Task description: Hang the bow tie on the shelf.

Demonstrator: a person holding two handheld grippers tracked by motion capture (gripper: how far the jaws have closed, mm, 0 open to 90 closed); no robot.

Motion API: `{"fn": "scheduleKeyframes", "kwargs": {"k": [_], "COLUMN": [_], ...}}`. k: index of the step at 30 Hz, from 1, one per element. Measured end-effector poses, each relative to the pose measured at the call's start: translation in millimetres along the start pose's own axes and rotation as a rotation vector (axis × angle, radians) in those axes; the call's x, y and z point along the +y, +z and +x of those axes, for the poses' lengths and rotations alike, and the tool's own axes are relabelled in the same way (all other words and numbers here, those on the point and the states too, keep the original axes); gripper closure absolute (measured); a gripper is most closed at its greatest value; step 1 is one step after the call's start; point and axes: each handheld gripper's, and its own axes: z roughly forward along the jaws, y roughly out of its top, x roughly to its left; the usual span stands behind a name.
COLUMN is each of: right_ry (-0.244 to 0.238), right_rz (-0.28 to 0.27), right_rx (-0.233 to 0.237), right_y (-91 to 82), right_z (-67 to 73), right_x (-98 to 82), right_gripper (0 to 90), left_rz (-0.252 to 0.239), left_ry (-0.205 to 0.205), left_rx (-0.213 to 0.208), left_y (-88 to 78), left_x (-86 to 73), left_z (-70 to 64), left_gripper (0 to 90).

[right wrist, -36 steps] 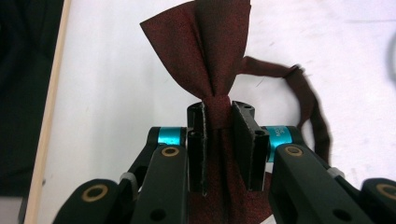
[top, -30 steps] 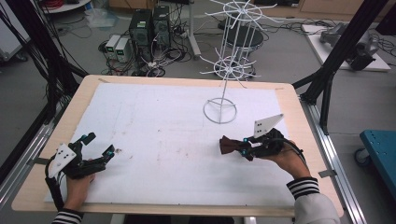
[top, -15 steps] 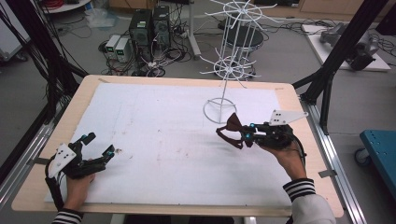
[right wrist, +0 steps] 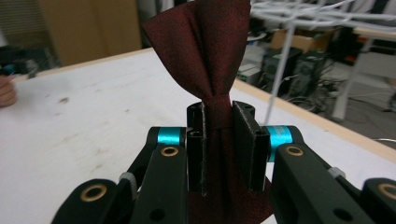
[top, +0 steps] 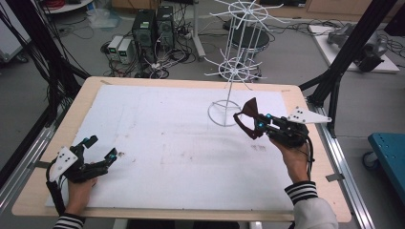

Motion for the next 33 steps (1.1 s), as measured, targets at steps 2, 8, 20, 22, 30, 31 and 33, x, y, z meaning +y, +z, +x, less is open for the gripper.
{"fn": "scheduleKeyframes", "kwargs": {"k": [2, 8, 20, 22, 30, 31, 33], "right_ry": [0.002, 0.058, 0.087, 0.080, 0.097, 0.094, 0.077], "right_rz": [-0.011, -0.068, -0.090, -0.098, -0.105, -0.108, -0.107], "right_rx": [-0.019, -0.125, -0.288, -0.312, -0.394, -0.399, -0.424], "right_y": [-0.8, -6.6, -15.3, -15.4, -12.1, -11.3, -9.5], "right_z": [-0.5, -5.2, -16.0, -19.3, -30.1, -31.2, -32.9], "right_x": [0.4, 1.7, 10.3, 14.2, 27.8, 29.5, 33.8], "right_gripper": [75.9, 75.8, 75.9, 75.9, 75.9, 75.9, 76.0], "left_rz": [-0.001, -0.001, -0.001, -0.001, -0.002, -0.001, 0.000], "left_ry": [0.000, -0.001, -0.001, 0.002, -0.004, -0.005, -0.007], "left_rx": [0.000, 0.000, 0.000, 0.001, 0.001, 0.000, 0.001], "left_y": [0.1, 0.0, 0.1, 0.1, 0.4, 0.4, 0.3], "left_x": [0.0, 0.0, 0.0, 0.0, 0.0, 0.1, 0.1], "left_z": [-0.1, 0.0, -0.1, 0.3, 0.6, 0.7, 0.9], "left_gripper": [12.1, 12.1, 12.1, 12.1, 12.1, 12.1, 12.1]}}
